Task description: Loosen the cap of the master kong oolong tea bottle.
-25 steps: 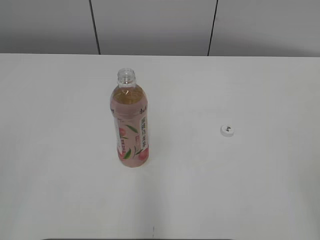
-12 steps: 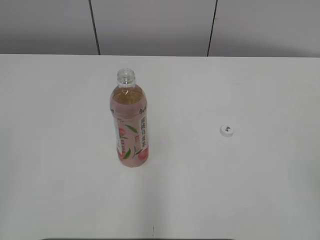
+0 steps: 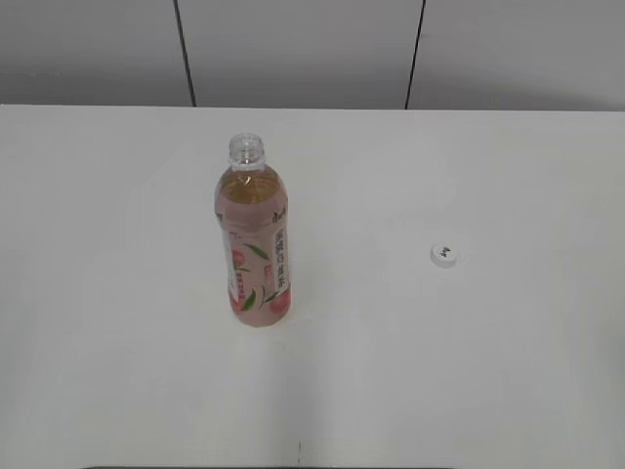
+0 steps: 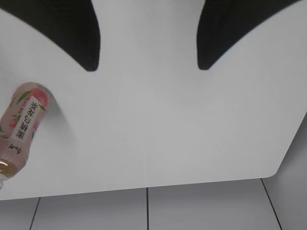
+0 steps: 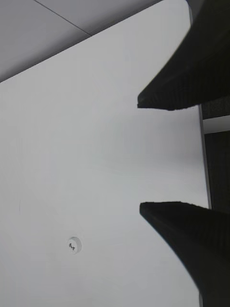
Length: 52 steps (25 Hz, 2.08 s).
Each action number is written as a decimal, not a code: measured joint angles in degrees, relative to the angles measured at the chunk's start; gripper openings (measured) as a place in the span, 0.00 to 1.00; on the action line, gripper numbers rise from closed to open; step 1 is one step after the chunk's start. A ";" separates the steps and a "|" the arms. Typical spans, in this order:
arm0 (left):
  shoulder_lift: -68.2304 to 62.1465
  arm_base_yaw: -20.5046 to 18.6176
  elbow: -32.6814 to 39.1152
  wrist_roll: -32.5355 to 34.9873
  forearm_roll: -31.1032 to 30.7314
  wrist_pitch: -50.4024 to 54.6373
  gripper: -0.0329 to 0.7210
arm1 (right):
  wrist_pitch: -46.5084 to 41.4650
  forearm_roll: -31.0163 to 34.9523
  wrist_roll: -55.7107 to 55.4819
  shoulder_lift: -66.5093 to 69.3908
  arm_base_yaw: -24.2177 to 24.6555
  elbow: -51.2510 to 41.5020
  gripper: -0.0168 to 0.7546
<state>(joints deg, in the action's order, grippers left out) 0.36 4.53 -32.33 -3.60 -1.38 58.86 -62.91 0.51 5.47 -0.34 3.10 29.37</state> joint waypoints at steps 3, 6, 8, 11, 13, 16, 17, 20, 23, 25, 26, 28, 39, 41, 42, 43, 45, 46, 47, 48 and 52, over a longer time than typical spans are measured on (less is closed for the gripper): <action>0.00 0.00 0.00 0.00 0.00 0.00 0.57 | 0.00 0.00 0.00 0.00 0.00 0.00 0.62; 0.00 0.00 0.00 0.00 0.00 0.00 0.57 | 0.00 0.00 0.00 0.00 0.00 0.00 0.62; 0.00 0.00 0.00 0.00 0.00 0.00 0.57 | 0.00 0.00 0.00 0.00 0.00 0.00 0.62; 0.00 0.00 0.00 0.00 0.00 0.00 0.57 | 0.00 0.00 -0.02 0.00 0.00 0.00 0.62; 0.00 0.00 0.00 0.00 0.00 0.00 0.57 | 0.00 0.00 -0.02 0.00 0.00 0.00 0.62; 0.00 0.00 0.00 0.00 0.00 0.00 0.55 | 0.00 0.00 -0.02 0.00 0.00 0.00 0.62; 0.00 0.00 0.00 0.00 0.00 0.00 0.54 | 0.00 0.00 -0.02 0.00 0.00 0.00 0.62; 0.00 0.00 0.00 0.00 0.00 0.00 0.52 | 0.00 0.00 -0.02 0.00 0.00 0.00 0.62; 0.00 0.00 0.00 0.00 0.00 0.00 0.51 | 0.00 0.00 -0.02 0.00 0.00 0.00 0.62; 0.00 0.00 0.00 0.00 0.00 0.00 0.50 | 0.00 0.00 -0.02 0.00 0.00 0.00 0.62; 0.00 0.00 0.00 0.00 0.00 0.00 0.50 | 0.00 0.00 -0.02 0.00 0.00 0.00 0.62; 0.00 0.00 0.00 0.00 0.00 0.00 0.50 | 0.00 0.00 -0.02 0.00 0.00 0.00 0.62; 0.00 0.00 0.00 0.00 0.05 -0.05 0.47 | 0.00 0.00 -0.07 0.00 0.00 0.00 0.62; 0.00 0.00 0.00 0.00 0.05 -0.05 0.45 | 0.02 0.00 -0.07 0.00 0.00 0.00 0.62; 0.00 0.00 0.00 0.00 0.05 -0.05 0.44 | 0.02 0.00 -0.07 0.00 0.00 0.00 0.62; 0.00 0.00 0.00 0.00 0.05 -0.05 0.43 | 0.02 0.00 -0.07 0.00 0.00 0.00 0.62; 0.00 0.00 0.00 0.00 0.05 -0.05 0.42 | 0.02 0.00 -0.07 0.00 0.00 0.00 0.62; 0.00 0.00 0.00 0.00 0.05 -0.05 0.41 | 0.02 0.00 -0.07 0.00 0.00 0.00 0.62; 0.00 0.00 0.00 0.00 0.05 -0.05 0.41 | 0.02 0.00 -0.07 0.00 0.00 0.00 0.62; 0.00 0.00 0.00 0.00 0.05 -0.05 0.40 | 0.02 0.00 -0.07 0.00 0.00 0.00 0.62; 0.00 0.00 0.00 0.00 0.05 -0.05 0.40 | 0.02 0.00 -0.07 0.00 0.00 0.00 0.62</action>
<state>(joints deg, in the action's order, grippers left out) 0.36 4.53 -32.33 -3.60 -1.33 58.82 -62.89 0.51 5.39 -0.34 3.10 29.37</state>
